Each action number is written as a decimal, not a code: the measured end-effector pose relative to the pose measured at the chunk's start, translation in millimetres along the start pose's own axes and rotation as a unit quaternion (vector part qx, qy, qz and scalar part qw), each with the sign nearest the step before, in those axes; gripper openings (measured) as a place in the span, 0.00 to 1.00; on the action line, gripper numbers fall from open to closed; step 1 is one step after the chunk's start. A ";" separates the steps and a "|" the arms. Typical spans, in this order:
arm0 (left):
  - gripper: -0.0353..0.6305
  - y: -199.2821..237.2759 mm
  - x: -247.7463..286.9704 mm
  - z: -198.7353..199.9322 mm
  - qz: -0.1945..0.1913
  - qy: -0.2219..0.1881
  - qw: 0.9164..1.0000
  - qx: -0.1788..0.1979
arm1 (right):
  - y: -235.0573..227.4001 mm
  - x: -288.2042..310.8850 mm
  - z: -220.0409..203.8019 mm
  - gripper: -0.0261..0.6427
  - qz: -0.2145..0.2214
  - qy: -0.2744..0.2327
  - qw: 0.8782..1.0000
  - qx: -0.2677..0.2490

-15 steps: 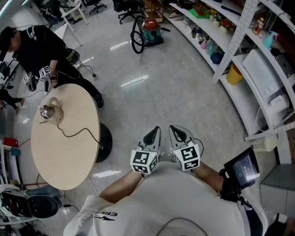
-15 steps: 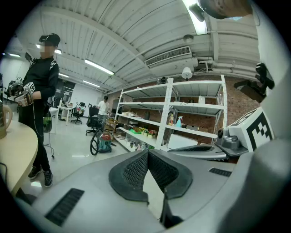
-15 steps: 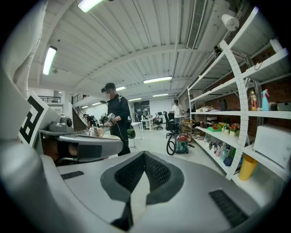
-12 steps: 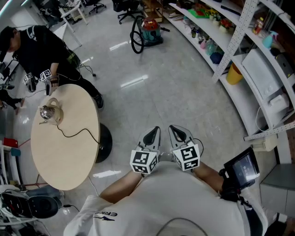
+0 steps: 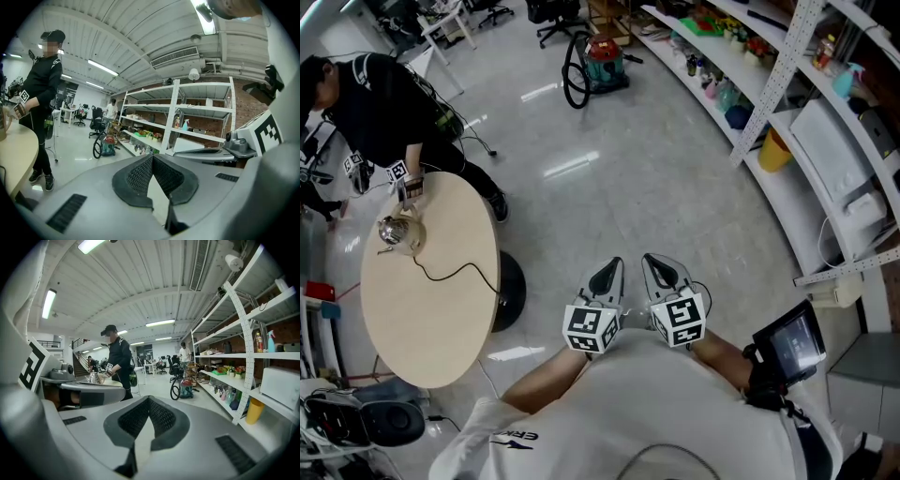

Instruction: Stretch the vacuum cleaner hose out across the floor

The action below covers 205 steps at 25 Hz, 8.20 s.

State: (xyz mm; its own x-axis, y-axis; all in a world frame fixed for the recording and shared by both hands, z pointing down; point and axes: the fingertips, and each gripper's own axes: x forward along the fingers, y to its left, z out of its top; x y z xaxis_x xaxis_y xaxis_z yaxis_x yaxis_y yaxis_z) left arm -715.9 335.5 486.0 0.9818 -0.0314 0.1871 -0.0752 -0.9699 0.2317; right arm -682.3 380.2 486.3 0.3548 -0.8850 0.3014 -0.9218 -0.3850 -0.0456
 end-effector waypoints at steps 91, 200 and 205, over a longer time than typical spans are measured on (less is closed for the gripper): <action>0.06 379.7 604.5 223.9 0.058 -0.019 0.998 -0.015 | -389.6 607.9 216.1 0.04 0.051 -0.001 0.998 0.027; 0.06 1070.4 1364.7 329.9 0.198 0.161 0.964 -0.072 | -858.5 1523.9 345.9 0.04 0.065 0.177 0.981 0.046; 0.06 1093.6 1385.8 296.8 0.210 0.192 0.956 -0.068 | -872.2 1553.9 317.2 0.04 0.072 0.200 0.976 0.049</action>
State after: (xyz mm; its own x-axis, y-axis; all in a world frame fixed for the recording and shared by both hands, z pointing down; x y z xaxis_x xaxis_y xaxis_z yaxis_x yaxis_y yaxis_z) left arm 614.2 -840.3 715.3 0.7258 -0.2959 0.6210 -0.4970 -0.8498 0.1759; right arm 722.6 -742.2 692.3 0.1158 -0.7661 0.6322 -0.9308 -0.3058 -0.2000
